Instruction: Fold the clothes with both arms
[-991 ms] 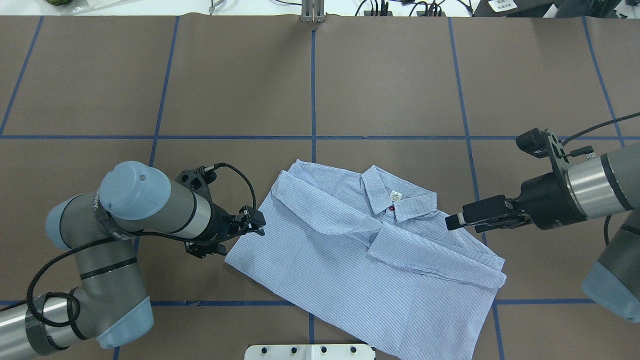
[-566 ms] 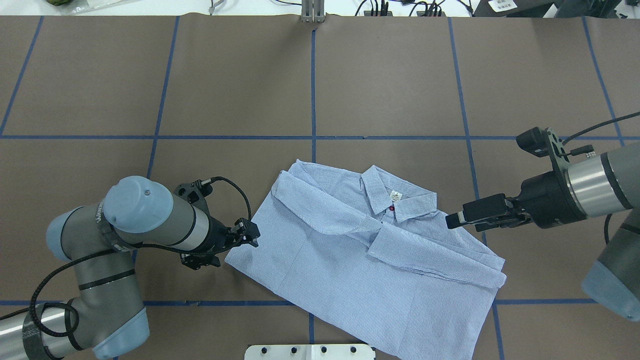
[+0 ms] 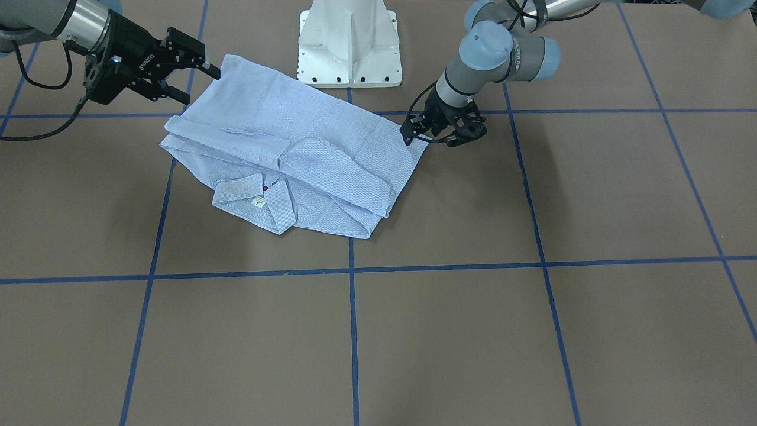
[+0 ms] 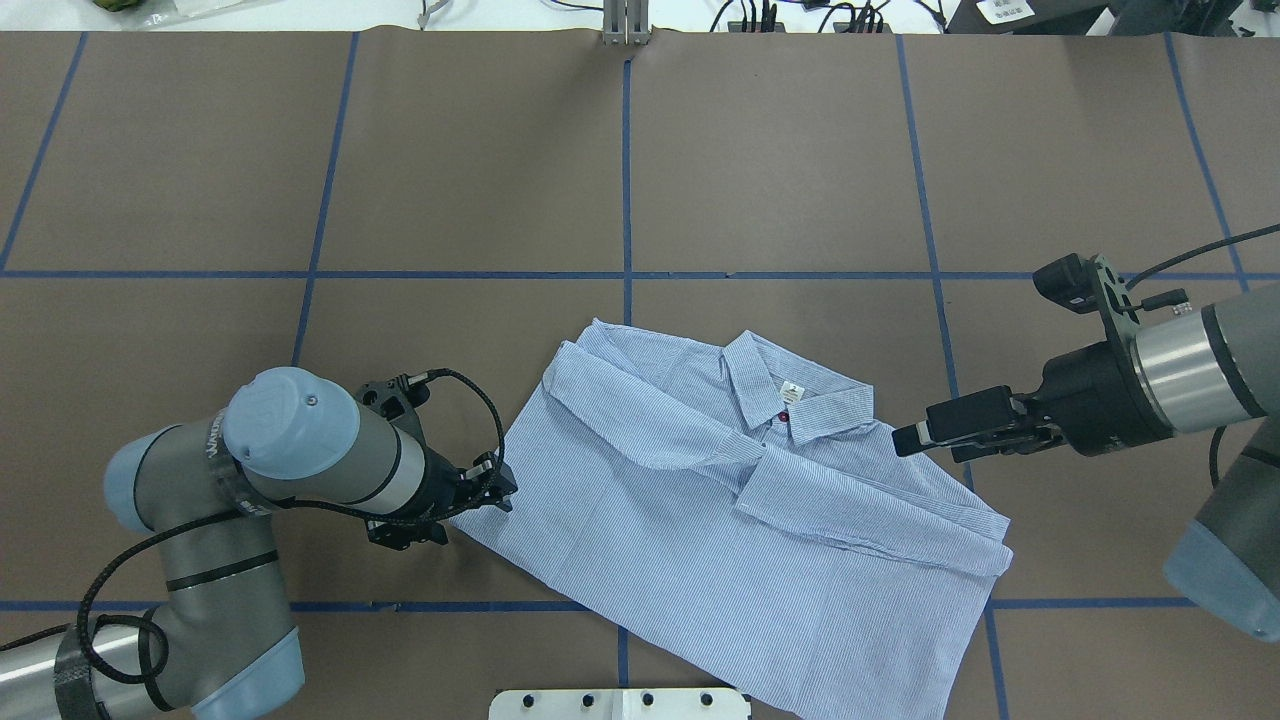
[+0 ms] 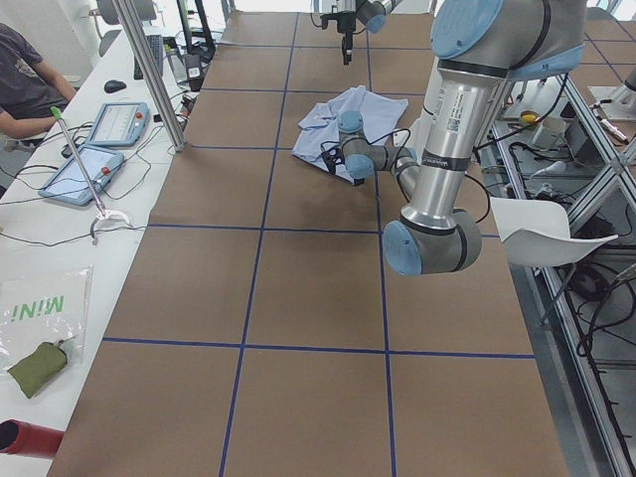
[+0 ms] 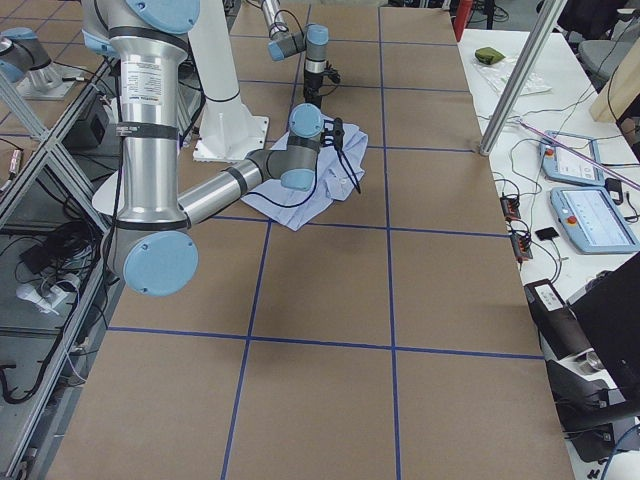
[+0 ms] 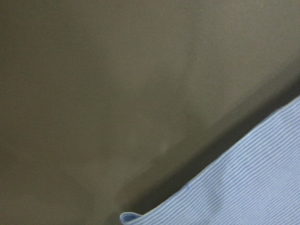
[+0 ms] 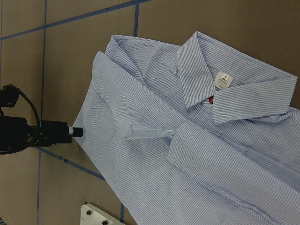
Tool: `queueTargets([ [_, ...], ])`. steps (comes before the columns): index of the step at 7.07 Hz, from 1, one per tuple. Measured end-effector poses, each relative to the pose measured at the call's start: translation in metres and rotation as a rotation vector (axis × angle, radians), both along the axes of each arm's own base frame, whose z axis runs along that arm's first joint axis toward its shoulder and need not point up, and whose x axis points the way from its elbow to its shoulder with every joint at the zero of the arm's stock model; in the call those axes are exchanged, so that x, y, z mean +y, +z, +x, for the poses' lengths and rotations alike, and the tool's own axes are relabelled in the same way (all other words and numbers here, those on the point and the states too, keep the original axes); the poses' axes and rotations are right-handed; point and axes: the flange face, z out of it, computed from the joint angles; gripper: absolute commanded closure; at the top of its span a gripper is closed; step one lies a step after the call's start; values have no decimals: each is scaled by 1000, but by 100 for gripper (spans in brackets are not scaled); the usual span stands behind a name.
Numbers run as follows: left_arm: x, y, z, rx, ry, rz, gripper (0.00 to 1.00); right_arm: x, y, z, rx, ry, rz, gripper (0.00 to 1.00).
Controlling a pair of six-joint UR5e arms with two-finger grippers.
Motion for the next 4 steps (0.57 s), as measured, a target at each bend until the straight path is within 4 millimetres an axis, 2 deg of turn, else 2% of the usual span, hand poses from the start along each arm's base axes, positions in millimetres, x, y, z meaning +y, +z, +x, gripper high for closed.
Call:
queueTargets([
  [1, 1, 1, 3, -4, 3, -1, 40, 0, 0, 0, 0, 0, -1, 0],
  [2, 2, 3, 4, -7, 5, -2, 64, 0, 0, 0, 0, 1, -2, 0],
  [3, 2, 3, 4, -9, 2, -8, 95, 0, 0, 1, 1, 1, -2, 0],
  [4, 2, 3, 4, -9, -4, -20, 100, -1, 0, 1, 0, 3, -2, 0],
])
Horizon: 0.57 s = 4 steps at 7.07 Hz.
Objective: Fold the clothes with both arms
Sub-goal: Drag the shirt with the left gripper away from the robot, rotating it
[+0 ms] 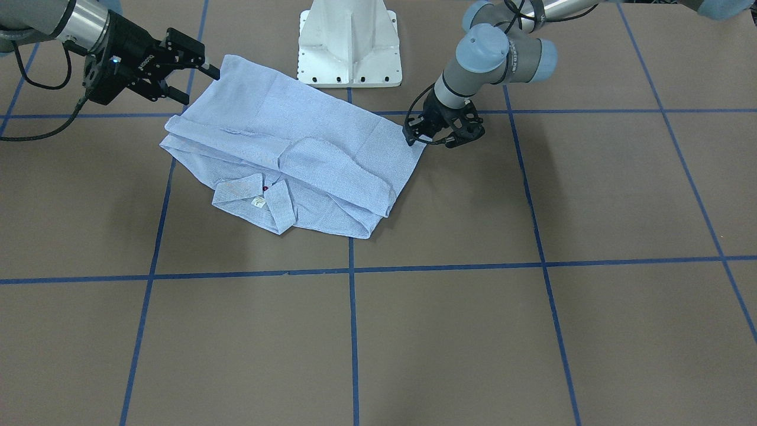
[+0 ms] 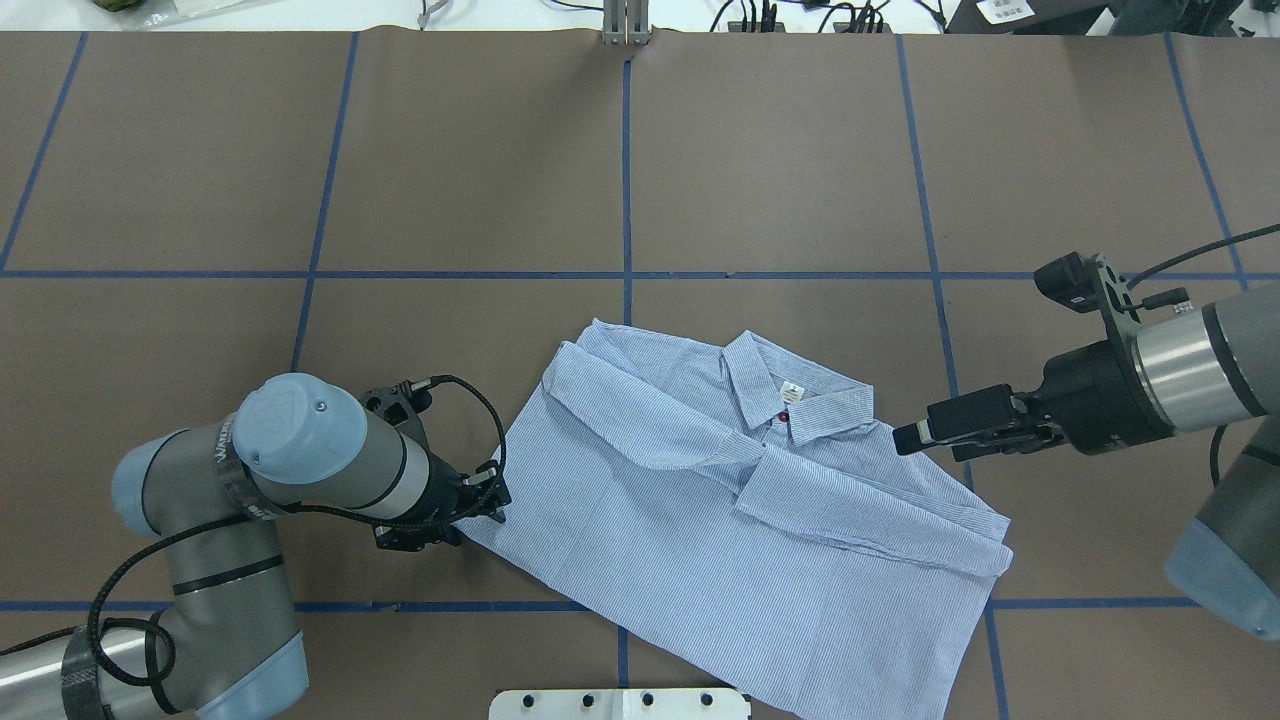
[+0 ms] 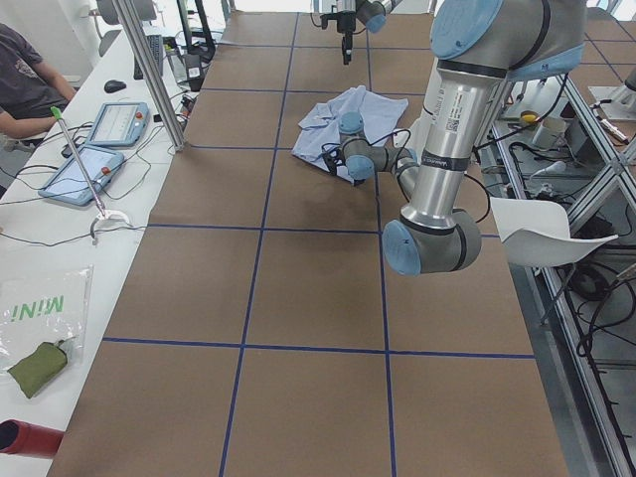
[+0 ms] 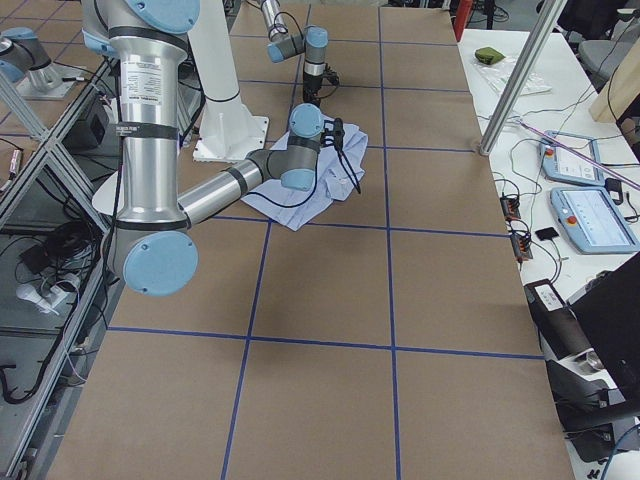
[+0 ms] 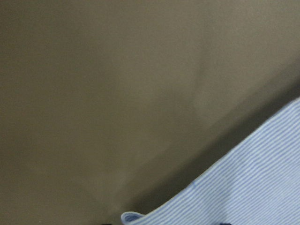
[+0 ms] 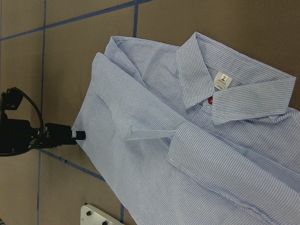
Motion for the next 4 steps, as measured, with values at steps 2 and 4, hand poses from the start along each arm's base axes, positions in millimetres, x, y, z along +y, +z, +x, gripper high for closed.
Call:
queueTargets([
  [2, 1, -7, -3, 9, -5, -9, 100, -2, 0, 2, 0, 4, -1, 0],
  [4, -11, -15, -14, 1, -25, -12, 100, -3, 1, 4, 1, 9, -3, 0],
])
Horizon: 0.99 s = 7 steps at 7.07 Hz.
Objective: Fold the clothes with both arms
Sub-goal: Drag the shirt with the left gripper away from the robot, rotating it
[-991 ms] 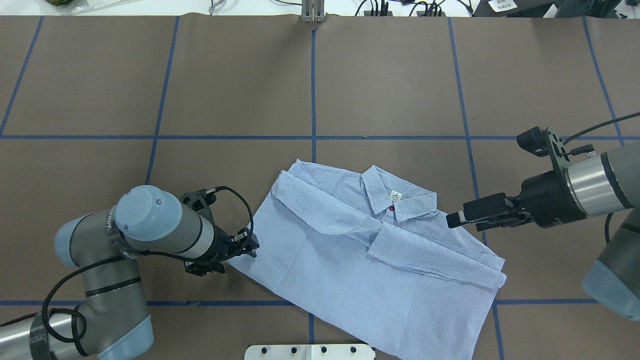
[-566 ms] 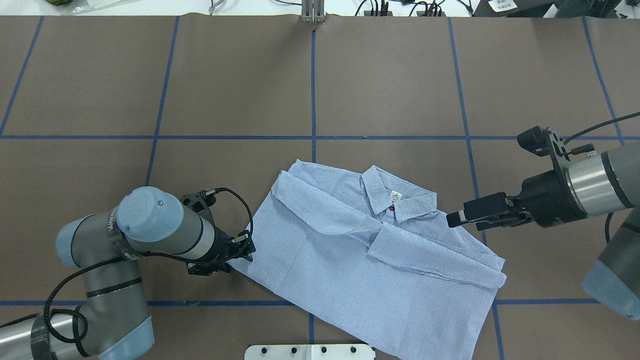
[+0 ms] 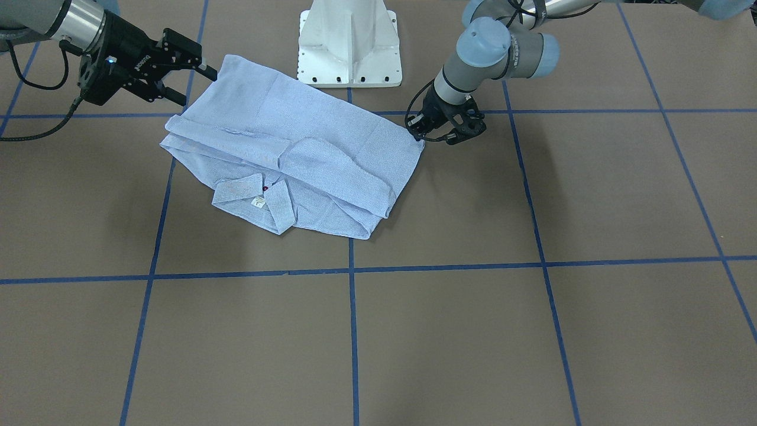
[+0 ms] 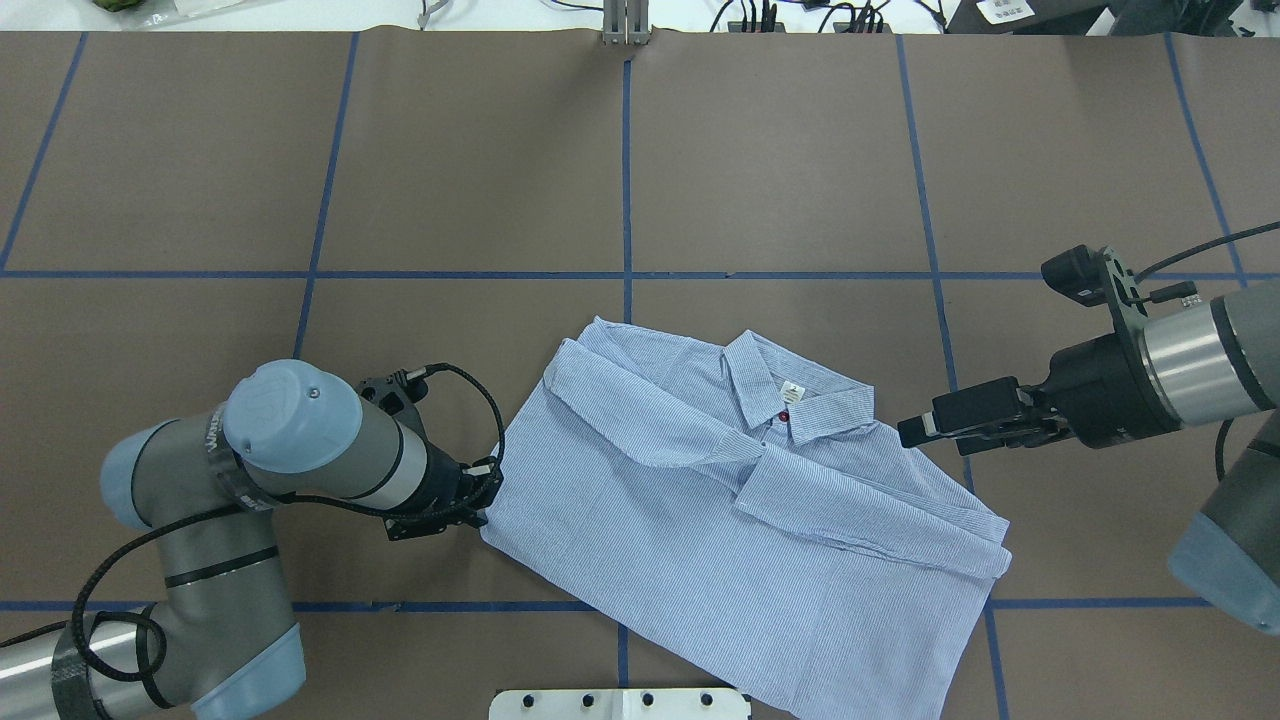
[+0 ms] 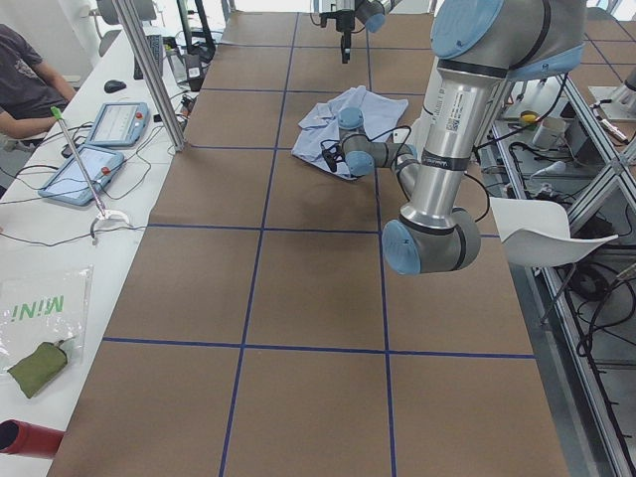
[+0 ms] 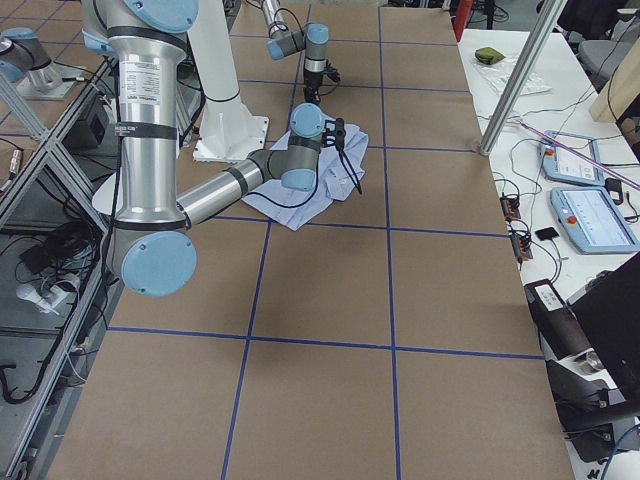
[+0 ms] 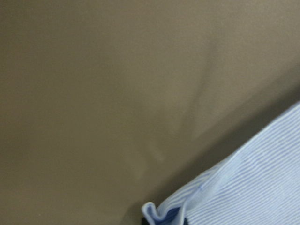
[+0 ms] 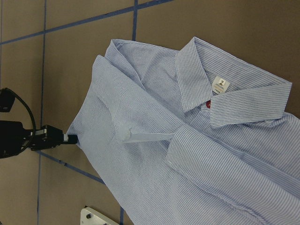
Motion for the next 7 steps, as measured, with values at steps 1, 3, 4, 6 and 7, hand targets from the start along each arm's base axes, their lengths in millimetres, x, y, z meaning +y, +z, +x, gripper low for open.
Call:
queueTargets([
  [1, -19, -4, -10, 0, -30, 7, 100, -1, 1, 0, 1, 2, -1, 0],
  [3, -71, -21, -40, -1, -108, 54, 100, -4, 4, 2, 8, 11, -7, 0],
  [4, -96, -34, -56, 1, -148, 80, 100, -7, 4, 6, 8, 23, -8, 0],
  [6, -147, -47, -65, -23, -193, 175, 100, -13, 1, 18, 1, 44, -8, 0],
  [7, -182, -51, -43, -43, -217, 209, 100, -15, 0, 24, -2, 44, -10, 0],
])
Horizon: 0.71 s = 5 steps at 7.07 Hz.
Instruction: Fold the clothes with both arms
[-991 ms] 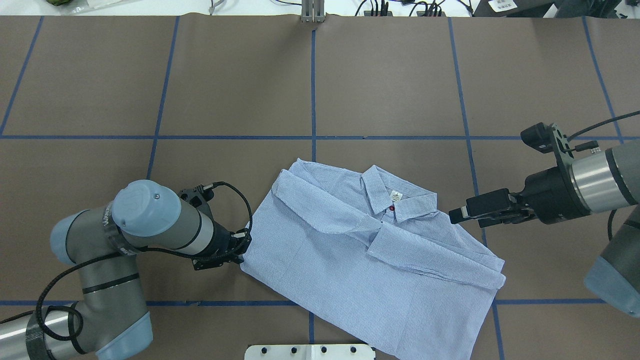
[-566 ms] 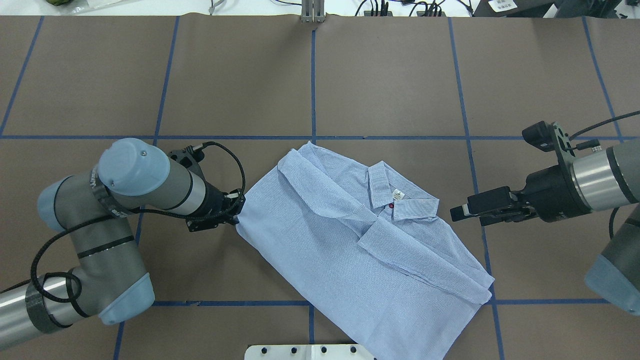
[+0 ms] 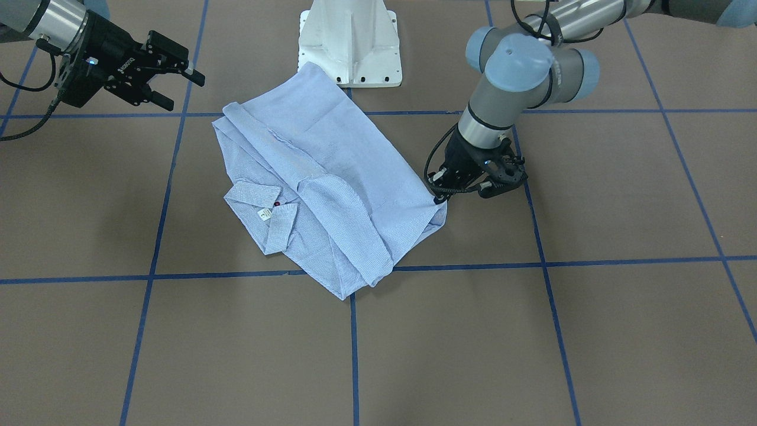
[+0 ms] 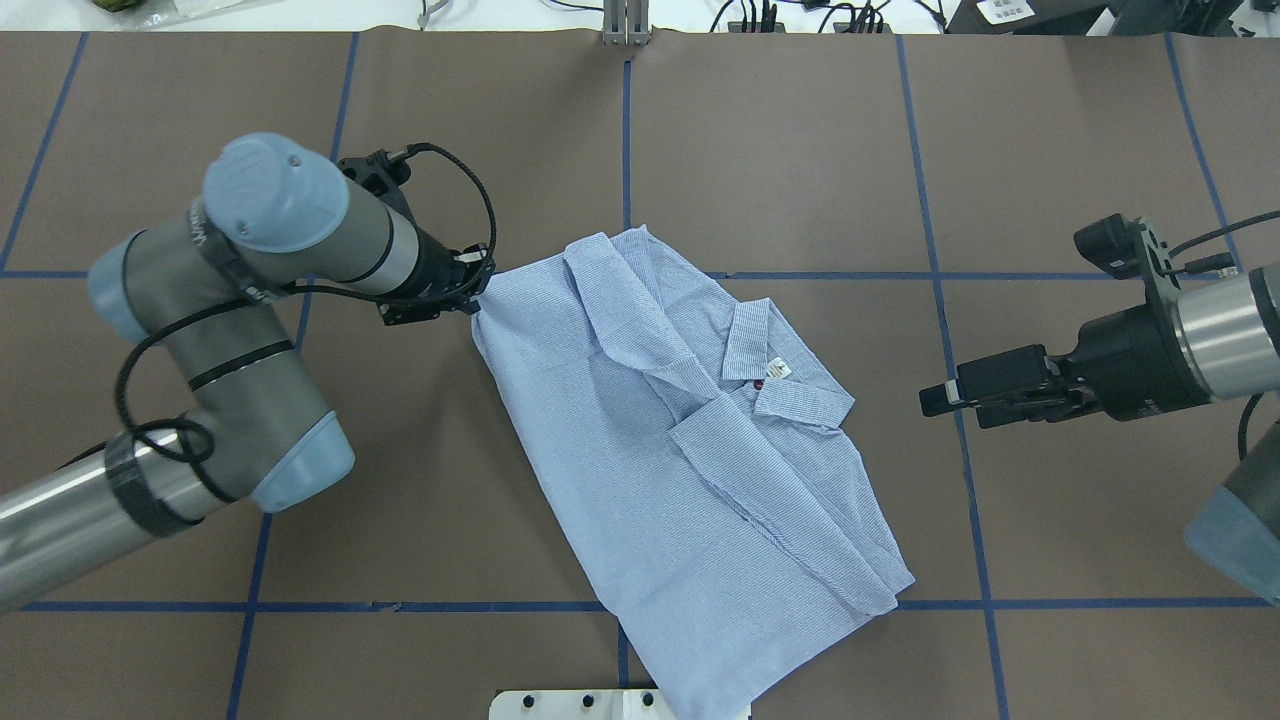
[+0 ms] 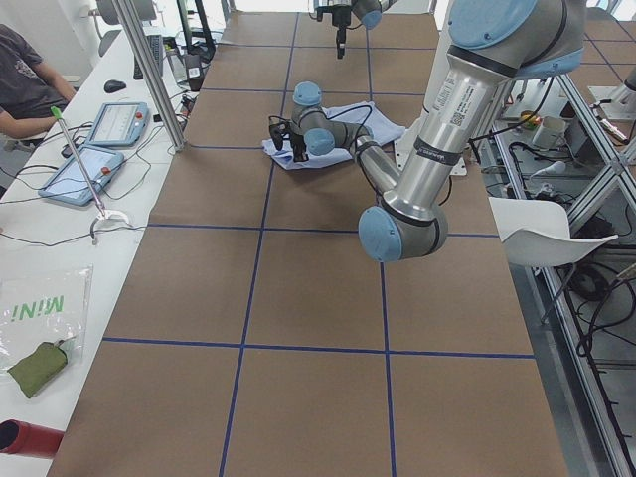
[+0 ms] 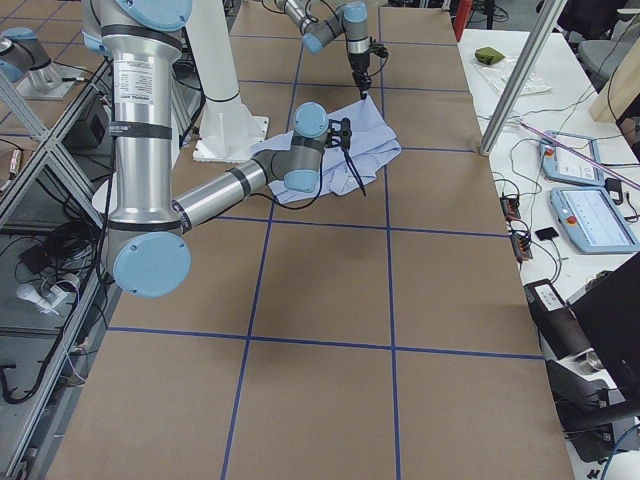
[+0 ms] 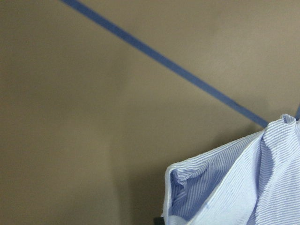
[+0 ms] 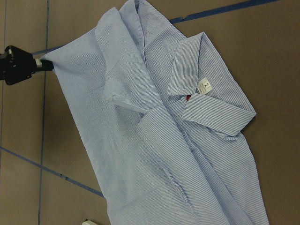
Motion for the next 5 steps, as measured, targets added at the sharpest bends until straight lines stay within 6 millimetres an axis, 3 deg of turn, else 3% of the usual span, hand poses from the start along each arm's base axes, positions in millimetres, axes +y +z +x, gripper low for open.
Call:
queueTargets([
  [1, -35, -10, 21, 6, -23, 26, 100, -2, 0, 5, -2, 3, -1, 0],
  [3, -95, -32, 42, 43, -71, 89, 100, -6, 0, 11, -3, 14, -2, 0],
  [5, -137, -30, 61, 89, -129, 203, 100, -8, 0, 13, -2, 23, -3, 0],
])
